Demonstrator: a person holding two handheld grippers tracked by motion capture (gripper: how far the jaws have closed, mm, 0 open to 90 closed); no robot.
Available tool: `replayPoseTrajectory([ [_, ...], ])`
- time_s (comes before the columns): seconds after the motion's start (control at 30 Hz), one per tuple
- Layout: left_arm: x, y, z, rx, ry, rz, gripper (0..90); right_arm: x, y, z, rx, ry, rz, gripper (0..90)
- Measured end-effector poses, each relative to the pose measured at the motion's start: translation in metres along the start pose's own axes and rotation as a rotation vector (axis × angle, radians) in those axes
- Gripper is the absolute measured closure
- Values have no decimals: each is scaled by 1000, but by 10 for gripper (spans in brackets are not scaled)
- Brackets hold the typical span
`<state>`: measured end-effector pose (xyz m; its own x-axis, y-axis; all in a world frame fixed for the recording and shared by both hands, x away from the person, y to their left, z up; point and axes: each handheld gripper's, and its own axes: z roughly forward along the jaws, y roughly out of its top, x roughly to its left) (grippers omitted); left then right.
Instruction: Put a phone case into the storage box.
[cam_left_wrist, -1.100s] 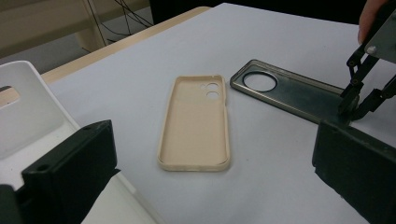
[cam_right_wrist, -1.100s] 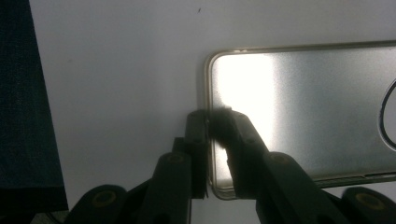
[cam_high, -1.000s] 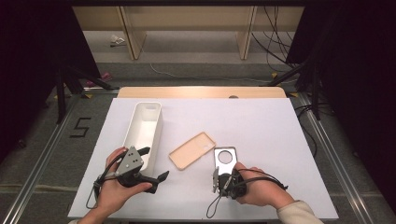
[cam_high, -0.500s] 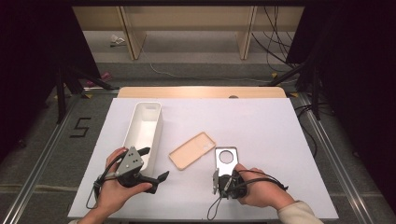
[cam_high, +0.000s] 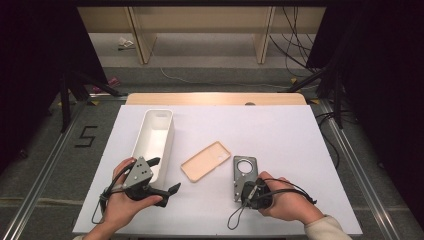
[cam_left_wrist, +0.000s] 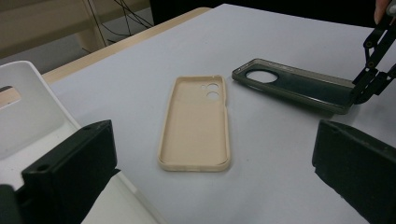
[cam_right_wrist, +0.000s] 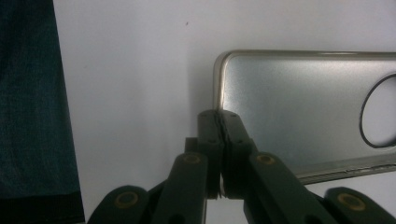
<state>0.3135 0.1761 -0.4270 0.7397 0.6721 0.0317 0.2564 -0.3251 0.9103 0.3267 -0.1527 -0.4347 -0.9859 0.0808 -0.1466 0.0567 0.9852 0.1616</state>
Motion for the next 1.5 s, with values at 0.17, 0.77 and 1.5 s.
replayPoseTrajectory([
  [0.17, 0, 0, 0, -1, 0, -3, 0, -3, -4, -7, -54, -11, 37, 884],
  [0.77, 1, 0, 0, -1, 4, 0, 0, -7, -13, -14, -279, -17, 122, 885],
  [1.5, 1, 20, 17, 21, -22, -49, 66, -9, -9, -21, -400, -42, 159, 885],
])
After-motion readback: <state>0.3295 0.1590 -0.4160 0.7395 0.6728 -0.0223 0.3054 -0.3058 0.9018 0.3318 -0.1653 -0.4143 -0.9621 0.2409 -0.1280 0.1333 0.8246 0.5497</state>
